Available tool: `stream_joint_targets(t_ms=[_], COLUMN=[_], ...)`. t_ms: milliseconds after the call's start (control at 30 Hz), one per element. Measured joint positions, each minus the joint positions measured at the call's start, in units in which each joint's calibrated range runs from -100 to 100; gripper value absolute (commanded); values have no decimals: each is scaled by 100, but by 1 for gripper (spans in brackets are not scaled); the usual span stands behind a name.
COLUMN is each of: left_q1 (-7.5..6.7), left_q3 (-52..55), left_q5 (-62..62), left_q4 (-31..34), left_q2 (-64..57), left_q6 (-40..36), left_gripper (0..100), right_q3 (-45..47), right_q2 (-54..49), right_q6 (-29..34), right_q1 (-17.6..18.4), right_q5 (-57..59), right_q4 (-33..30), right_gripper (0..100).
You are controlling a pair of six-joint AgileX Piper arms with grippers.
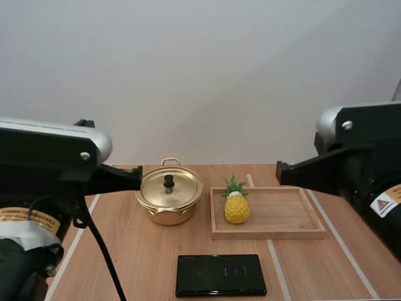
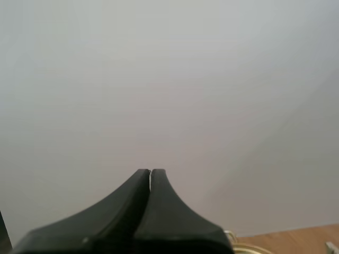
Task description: Open the pot, put the grape inside, and close it
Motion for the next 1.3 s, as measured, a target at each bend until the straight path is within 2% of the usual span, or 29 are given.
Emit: stream_joint_targets(t_ms=[200,367,467,767,933,1067,1133,1167,1200,1300], left_q1=[0,0,0,0,0,0,0,0,0,0], left_q3=[712,1266,1495,1574,1928,2246,2272,2272,2272,2272], left_q5=[128,603,621,293,127,-82,-274,-403,-554,-822], left_q4=[13,103,131,141,141,141,141,141,141,141], left_q2=[-6,-6,-6,-6,-6,-6,-6,-6,-6,-6], left_q6=[0,0,0,-263,-263,-170,-79,1,94,305], left_gripper=[3,5,11,40,42,32,17,4,0,0], right_q3=[1070,1398,1411,1411,1817,2216,2281,2285,2285,2285], right_q2=[-11,-11,-11,-11,-11,-11,-11,-11,-11,-11], right_q6=[0,0,0,0,0,0,0,0,0,0], right_q1=[0,0,0,0,0,0,0,0,0,0], right_q5=[-673,-691,-691,-676,-911,-1274,-1372,-1421,-1448,-1494], right_q4=[94,134,188,447,640,620,621,621,621,621], right_gripper=[0,0,0,0,0,0,0,0,0,0])
